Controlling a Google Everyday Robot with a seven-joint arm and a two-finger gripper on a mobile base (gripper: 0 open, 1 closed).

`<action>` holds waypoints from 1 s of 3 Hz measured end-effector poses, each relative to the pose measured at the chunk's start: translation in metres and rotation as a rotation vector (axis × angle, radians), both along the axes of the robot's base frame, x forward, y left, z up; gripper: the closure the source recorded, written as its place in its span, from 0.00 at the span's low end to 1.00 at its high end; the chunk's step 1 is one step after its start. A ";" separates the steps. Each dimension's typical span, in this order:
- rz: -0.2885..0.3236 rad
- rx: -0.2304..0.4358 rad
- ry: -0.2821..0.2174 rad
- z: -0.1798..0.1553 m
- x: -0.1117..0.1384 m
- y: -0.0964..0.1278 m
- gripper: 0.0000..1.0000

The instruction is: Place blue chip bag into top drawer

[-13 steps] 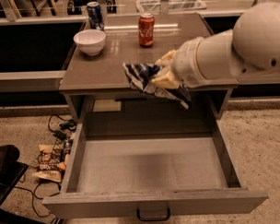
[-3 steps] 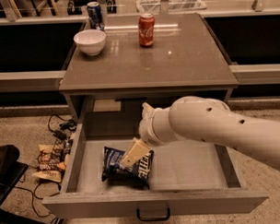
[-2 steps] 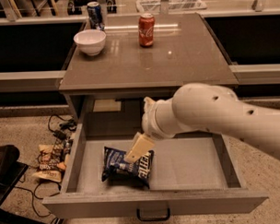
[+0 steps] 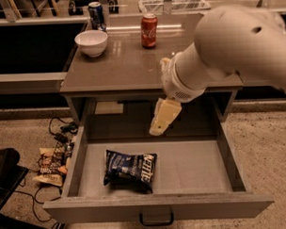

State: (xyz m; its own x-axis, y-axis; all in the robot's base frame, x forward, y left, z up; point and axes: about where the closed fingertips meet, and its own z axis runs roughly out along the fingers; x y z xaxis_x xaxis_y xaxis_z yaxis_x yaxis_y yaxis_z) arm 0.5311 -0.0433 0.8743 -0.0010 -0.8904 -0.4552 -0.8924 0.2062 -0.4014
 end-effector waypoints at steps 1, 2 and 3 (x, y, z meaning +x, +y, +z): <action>0.008 -0.106 0.021 0.030 -0.018 -0.046 0.00; -0.052 -0.227 0.013 0.055 -0.034 -0.085 0.00; -0.215 -0.330 -0.007 0.064 -0.035 -0.124 0.00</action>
Offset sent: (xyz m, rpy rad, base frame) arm -0.0524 -0.1607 0.0938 -0.4179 0.0023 -0.2829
